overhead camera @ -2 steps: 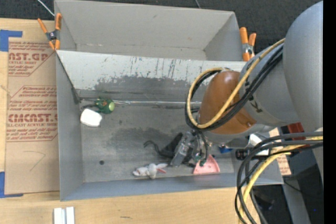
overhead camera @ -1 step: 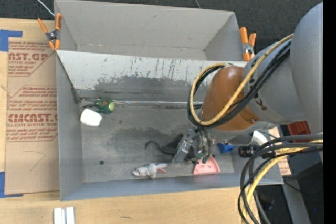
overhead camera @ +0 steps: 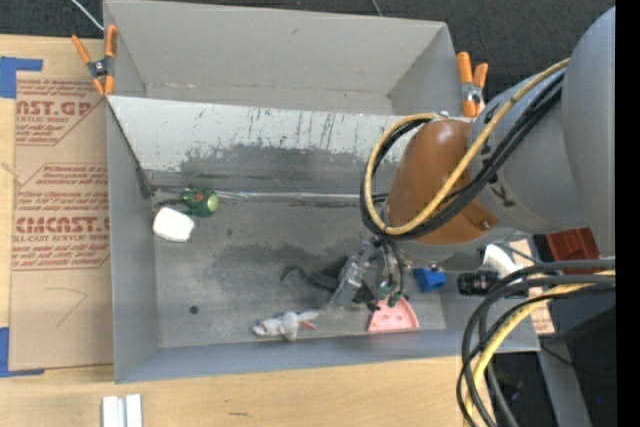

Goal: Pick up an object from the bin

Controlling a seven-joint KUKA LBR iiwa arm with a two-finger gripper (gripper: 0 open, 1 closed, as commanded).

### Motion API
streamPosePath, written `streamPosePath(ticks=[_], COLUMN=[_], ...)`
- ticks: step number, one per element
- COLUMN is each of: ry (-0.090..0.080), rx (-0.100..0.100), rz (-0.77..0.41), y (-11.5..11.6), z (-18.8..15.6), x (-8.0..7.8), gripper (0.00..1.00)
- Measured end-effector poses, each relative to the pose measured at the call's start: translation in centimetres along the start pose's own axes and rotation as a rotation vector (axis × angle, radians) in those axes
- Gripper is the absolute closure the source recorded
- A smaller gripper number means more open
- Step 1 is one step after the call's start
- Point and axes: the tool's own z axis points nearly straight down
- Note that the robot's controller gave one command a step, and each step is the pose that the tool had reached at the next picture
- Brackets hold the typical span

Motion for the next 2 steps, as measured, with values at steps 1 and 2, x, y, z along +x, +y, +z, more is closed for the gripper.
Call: streamPosePath(ticks=[1, 2], ry=[0.005, 0.004], rx=[0.003, 0.002], rz=[0.0, 0.0], y=[-0.1, 0.0], z=[-0.9, -2.4], x=[0.1, 0.1], gripper=[1.0, 1.0])
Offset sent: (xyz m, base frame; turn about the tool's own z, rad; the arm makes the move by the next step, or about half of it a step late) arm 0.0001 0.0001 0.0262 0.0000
